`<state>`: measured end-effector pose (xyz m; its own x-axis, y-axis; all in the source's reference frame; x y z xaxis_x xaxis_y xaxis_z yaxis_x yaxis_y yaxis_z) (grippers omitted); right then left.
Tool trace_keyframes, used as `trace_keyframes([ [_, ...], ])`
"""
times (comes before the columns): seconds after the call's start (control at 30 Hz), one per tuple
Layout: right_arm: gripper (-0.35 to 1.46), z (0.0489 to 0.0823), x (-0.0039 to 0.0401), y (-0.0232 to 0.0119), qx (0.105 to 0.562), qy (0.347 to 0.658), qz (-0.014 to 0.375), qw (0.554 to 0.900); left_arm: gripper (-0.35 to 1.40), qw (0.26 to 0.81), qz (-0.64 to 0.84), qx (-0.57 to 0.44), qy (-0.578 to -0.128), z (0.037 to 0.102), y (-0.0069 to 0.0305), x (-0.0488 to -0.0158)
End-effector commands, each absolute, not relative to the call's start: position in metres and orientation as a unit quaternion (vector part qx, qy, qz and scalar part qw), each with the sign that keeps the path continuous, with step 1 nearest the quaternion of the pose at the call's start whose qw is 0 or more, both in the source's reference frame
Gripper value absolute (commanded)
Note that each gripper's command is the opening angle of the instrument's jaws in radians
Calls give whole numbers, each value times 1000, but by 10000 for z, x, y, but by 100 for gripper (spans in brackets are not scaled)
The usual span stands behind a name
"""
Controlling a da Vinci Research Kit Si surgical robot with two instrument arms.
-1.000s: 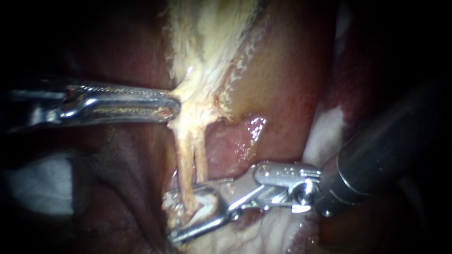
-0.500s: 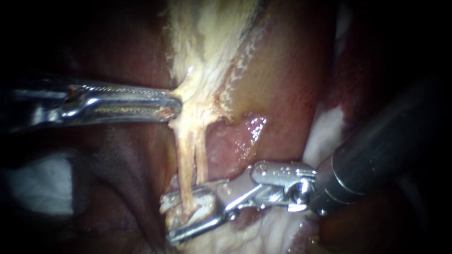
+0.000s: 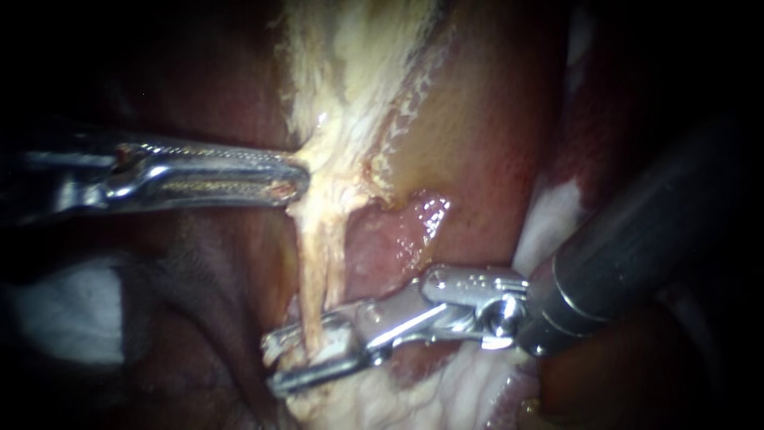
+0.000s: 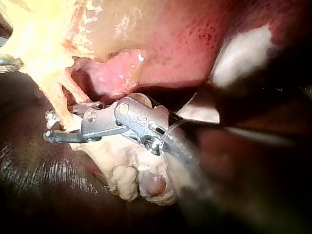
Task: Clipping first clip left tube
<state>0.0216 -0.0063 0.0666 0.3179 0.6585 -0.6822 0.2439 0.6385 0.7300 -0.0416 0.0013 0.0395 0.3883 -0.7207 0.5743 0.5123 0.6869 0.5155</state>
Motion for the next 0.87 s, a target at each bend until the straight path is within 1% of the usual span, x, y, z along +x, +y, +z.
trace_keyframes([
  [0.03,-35,668,215,-62,395,568,140,708,-35,823,-374,128,-407,395,13,-416],
  [0.87,-35,669,214,-63,392,570,135,709,-35,823,-374,129,-407,395,12,-416],
])
